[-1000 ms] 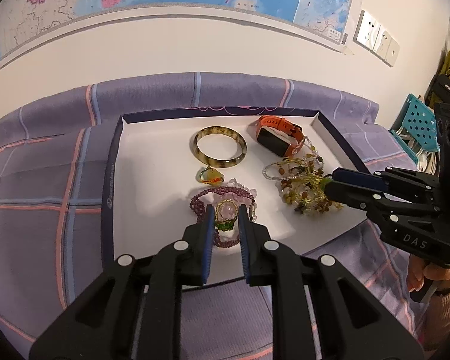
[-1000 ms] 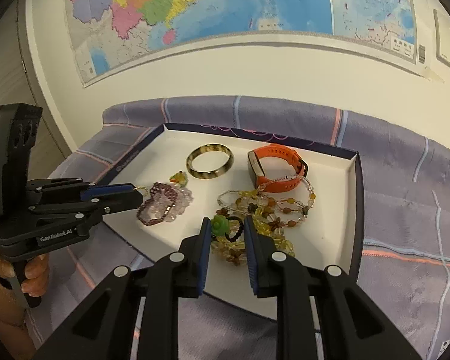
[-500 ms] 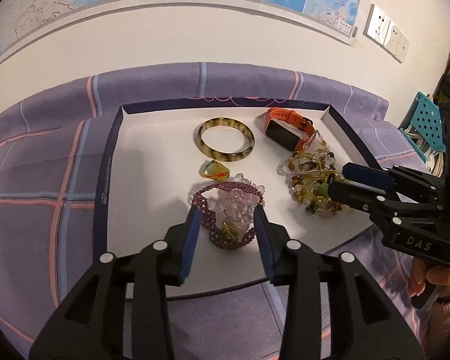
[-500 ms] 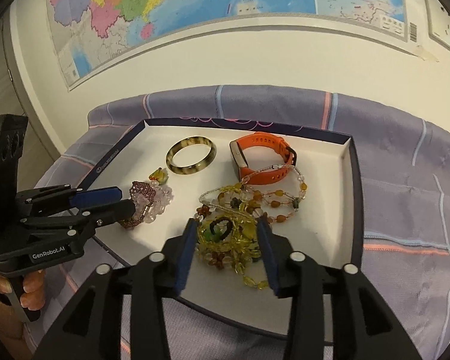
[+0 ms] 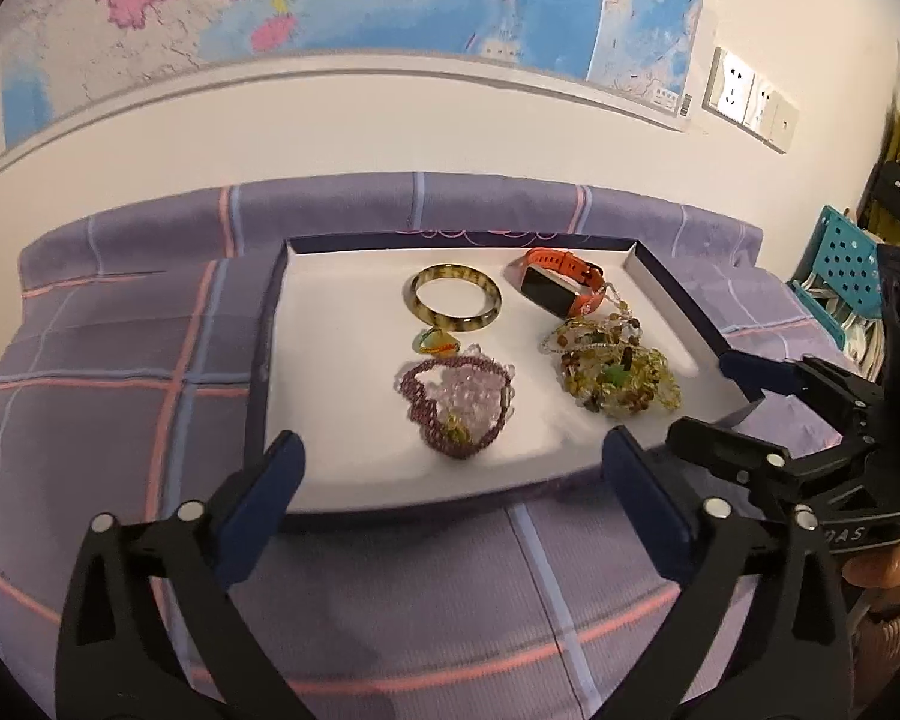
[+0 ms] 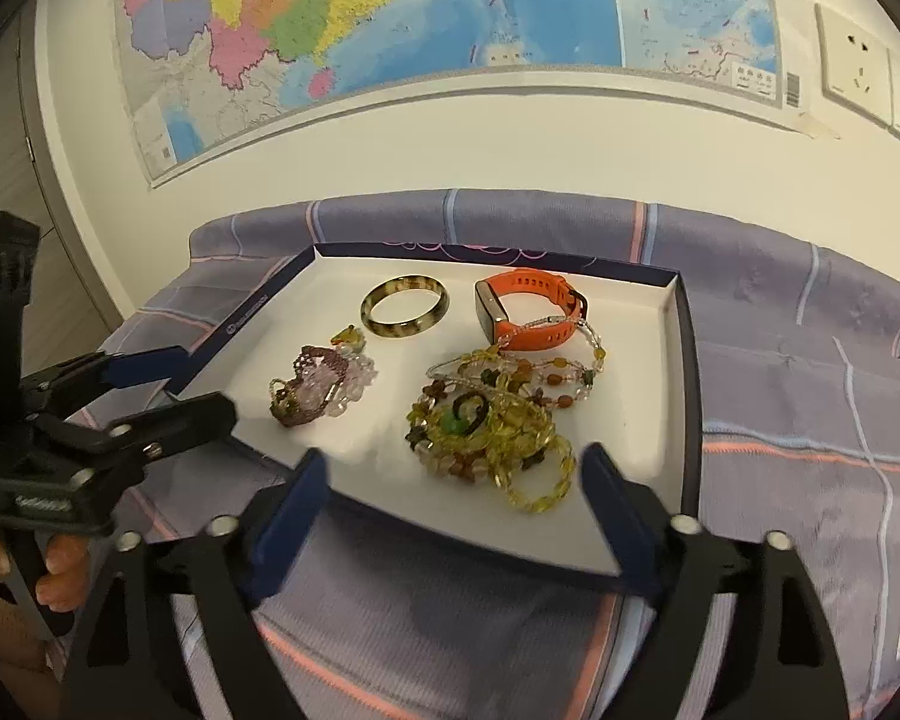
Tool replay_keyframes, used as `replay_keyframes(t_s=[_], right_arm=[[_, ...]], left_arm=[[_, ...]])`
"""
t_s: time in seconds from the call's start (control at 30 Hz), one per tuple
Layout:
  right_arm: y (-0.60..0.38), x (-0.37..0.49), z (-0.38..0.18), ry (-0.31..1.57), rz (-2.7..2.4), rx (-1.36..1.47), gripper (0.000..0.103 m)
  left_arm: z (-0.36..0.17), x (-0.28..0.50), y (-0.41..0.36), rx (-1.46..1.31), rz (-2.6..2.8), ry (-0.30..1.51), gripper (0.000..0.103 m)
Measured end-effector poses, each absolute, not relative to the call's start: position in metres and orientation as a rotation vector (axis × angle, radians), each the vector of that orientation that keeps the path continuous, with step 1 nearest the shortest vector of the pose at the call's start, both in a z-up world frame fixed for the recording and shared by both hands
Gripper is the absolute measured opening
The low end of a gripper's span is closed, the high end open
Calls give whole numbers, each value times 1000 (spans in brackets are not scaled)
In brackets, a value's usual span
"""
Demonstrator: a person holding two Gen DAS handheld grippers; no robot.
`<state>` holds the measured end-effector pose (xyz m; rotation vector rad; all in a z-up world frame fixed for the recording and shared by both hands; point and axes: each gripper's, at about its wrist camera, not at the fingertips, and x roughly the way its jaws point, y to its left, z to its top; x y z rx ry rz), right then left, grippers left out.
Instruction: Organize jewelry
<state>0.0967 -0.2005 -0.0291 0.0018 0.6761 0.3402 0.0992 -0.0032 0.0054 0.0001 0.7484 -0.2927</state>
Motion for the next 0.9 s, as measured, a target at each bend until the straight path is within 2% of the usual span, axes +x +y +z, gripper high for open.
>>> replay_keyframes(t_s=[0.07,0.13,0.9], right_arm=[[-198,88,-29,669,334,-4,91],[-195,82,-29,657,323,-16,96],[-179,22,-39,630,251,-18,96]], left_arm=[[5,92,0,-6,-268,744,98],[4,87,3,-9,-240,750,98],[-1,37,9,24,-85,730,98]])
